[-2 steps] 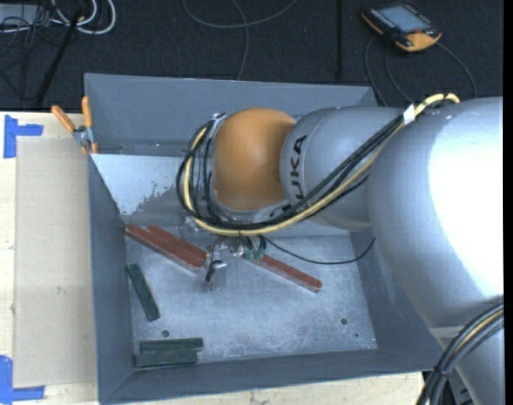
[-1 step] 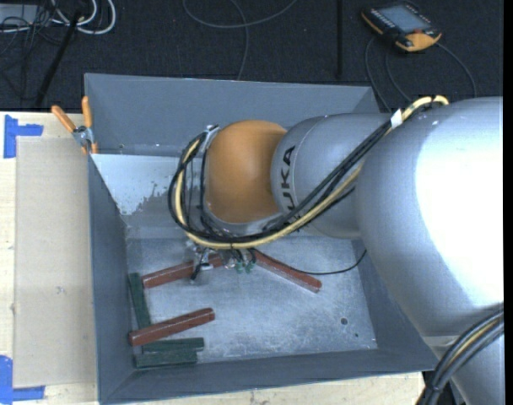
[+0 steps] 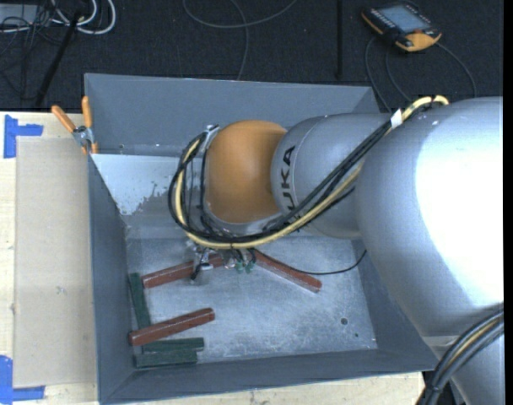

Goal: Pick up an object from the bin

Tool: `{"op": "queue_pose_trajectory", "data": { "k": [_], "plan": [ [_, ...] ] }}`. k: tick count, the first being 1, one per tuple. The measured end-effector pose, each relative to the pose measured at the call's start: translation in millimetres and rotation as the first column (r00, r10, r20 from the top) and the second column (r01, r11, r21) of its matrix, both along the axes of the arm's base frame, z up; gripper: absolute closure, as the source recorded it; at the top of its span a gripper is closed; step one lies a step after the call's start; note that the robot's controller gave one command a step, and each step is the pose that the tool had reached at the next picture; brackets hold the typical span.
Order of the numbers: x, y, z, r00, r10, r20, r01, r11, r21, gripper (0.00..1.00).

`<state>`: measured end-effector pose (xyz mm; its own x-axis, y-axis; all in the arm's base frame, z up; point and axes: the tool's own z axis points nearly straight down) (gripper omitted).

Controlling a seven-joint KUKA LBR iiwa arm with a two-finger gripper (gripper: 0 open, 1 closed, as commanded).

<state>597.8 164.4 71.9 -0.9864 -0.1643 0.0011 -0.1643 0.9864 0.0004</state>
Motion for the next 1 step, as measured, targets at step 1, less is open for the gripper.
{"op": "queue_pose_trajectory", "data": {
  "k": [1],
  "plan": [
    [-22.1,-81.9,173.1,1.000,-0.026,0.008,0.026,1.000,0.000,1.00]
  ]
}}
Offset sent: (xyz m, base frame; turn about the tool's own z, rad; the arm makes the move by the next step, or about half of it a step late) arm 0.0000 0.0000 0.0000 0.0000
